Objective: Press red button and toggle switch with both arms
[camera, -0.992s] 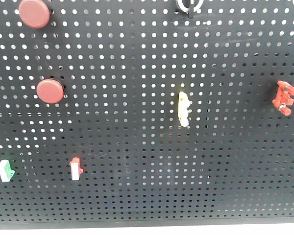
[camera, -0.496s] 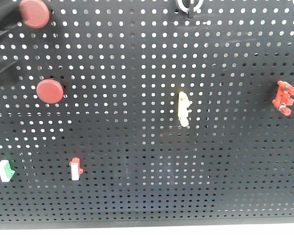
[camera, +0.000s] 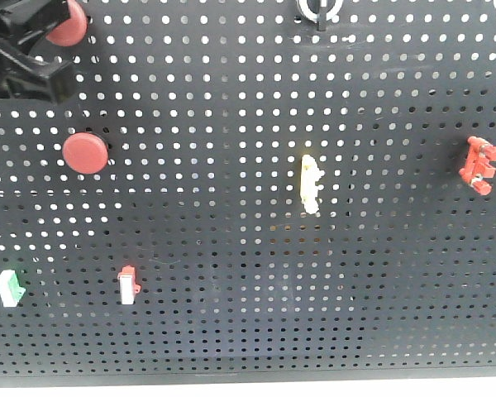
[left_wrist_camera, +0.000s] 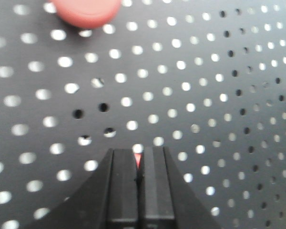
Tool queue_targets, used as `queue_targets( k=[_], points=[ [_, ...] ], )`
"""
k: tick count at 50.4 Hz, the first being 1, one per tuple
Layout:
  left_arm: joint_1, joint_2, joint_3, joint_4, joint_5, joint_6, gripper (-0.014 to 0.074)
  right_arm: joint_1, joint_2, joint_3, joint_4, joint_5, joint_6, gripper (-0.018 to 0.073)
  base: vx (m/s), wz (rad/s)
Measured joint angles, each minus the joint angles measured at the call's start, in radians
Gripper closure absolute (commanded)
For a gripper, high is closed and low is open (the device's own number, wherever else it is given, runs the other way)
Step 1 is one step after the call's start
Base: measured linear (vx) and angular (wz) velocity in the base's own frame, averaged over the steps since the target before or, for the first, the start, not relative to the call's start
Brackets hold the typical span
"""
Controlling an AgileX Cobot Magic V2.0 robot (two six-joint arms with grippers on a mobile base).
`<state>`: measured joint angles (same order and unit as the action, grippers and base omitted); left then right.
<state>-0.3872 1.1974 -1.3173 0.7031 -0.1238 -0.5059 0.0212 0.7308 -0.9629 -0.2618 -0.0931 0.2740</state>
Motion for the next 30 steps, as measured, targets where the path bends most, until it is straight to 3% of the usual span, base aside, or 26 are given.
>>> queue_targets(
  k=[30],
  points=[
    [-0.014,-0.005,-0.002,0.000,-0.034,0.000,0.0594,0.000,0.000,0.000,0.000,-0.008,0.000,0.0563,0.00,0.00]
  ],
)
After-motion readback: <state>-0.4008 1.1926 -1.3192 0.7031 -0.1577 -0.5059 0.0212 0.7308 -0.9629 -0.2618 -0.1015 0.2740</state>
